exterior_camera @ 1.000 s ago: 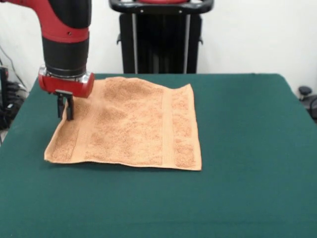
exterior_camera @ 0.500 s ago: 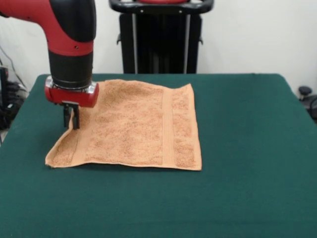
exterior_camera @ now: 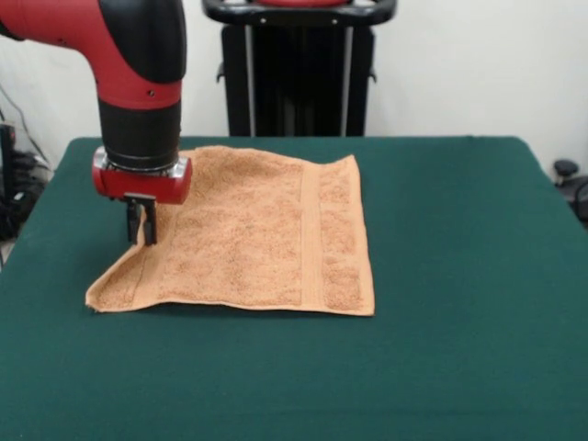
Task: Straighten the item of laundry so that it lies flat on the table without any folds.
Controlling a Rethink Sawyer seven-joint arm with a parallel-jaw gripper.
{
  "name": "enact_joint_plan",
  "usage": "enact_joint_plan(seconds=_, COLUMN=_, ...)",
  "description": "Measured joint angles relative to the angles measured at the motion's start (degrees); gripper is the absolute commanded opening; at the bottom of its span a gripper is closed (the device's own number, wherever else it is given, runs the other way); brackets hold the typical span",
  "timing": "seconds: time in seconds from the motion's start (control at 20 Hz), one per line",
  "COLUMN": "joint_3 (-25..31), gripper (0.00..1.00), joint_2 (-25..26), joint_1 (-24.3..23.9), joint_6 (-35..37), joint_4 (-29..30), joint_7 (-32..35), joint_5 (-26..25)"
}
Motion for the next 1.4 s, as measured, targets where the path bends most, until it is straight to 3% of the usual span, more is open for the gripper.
enact_joint_plan(seconds=1.15, joint_3=0.02, gripper=0.00, joint_2=0.35, joint_1=-0.28, joint_6=0.43, joint_4=-0.72, joint_7=0.00, joint_5=-0.26)
enact_joint_plan(seconds=1.4, joint_3=0.45, gripper=0.00, joint_2=0.35, joint_1=-2.38, joint_6=0.43, joint_4=-0.72, joint_7=0.00, joint_5=-1.83)
